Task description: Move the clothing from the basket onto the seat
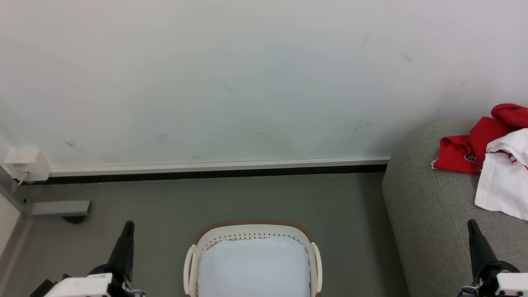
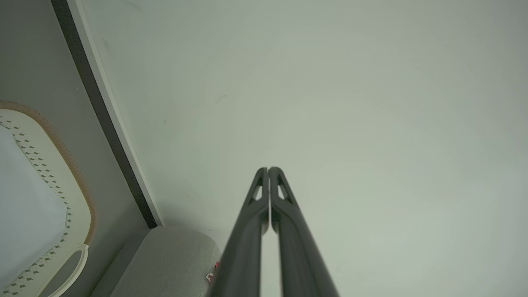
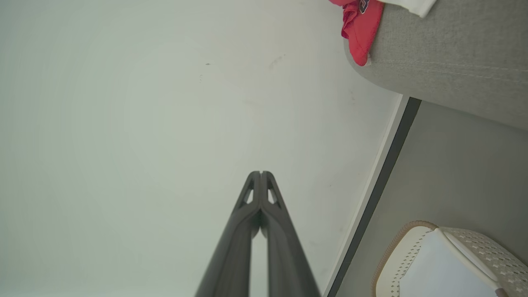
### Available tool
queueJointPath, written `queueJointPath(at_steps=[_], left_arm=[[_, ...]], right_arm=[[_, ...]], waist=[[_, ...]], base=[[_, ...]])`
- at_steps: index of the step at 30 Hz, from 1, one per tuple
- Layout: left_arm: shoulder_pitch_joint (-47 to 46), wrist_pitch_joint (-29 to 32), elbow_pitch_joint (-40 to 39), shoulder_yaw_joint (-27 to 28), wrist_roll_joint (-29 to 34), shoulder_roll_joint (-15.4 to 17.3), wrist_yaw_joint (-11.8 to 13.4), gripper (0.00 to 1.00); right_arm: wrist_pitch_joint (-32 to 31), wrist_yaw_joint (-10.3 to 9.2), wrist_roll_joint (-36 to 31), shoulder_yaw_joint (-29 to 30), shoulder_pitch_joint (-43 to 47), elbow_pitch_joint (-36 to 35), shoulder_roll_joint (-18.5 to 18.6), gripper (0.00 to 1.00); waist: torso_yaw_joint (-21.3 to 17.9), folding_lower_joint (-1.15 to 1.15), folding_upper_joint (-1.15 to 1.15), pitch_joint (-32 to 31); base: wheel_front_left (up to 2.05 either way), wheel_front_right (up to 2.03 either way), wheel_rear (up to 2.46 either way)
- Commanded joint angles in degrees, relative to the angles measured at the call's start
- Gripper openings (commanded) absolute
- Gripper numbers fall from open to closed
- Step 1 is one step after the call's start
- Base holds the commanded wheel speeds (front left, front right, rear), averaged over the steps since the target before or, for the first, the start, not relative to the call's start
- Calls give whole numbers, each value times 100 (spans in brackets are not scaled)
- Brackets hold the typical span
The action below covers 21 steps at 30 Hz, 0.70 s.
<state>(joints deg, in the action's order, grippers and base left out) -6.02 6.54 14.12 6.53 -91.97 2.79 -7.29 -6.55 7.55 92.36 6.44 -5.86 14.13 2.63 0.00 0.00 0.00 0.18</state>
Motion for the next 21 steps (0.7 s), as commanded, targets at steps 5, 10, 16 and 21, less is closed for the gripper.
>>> queueJointPath(at_steps=[5, 10, 16, 21], left_arm=[[-47, 21, -18, 10, -80, 12, -38, 0], [-47, 20, -18, 10, -80, 12, -37, 0], [-47, 20, -18, 10, -81, 12, -37, 0], [-47, 20, -19, 10, -81, 12, -37, 0]], right_arm=[[-17, -12, 12, 21, -75, -27, 46, 0], [-17, -12, 12, 21, -75, -27, 46, 0], [-17, -12, 12, 21, -75, -27, 46, 0], [-17, -12, 12, 21, -74, -27, 46, 0]], waist=[[0, 0, 0, 0], [0, 0, 0, 0], [0, 0, 0, 0], [0, 0, 0, 0]], base=[[0, 0, 0], [0, 0, 0], [0, 0, 0], [0, 0, 0]])
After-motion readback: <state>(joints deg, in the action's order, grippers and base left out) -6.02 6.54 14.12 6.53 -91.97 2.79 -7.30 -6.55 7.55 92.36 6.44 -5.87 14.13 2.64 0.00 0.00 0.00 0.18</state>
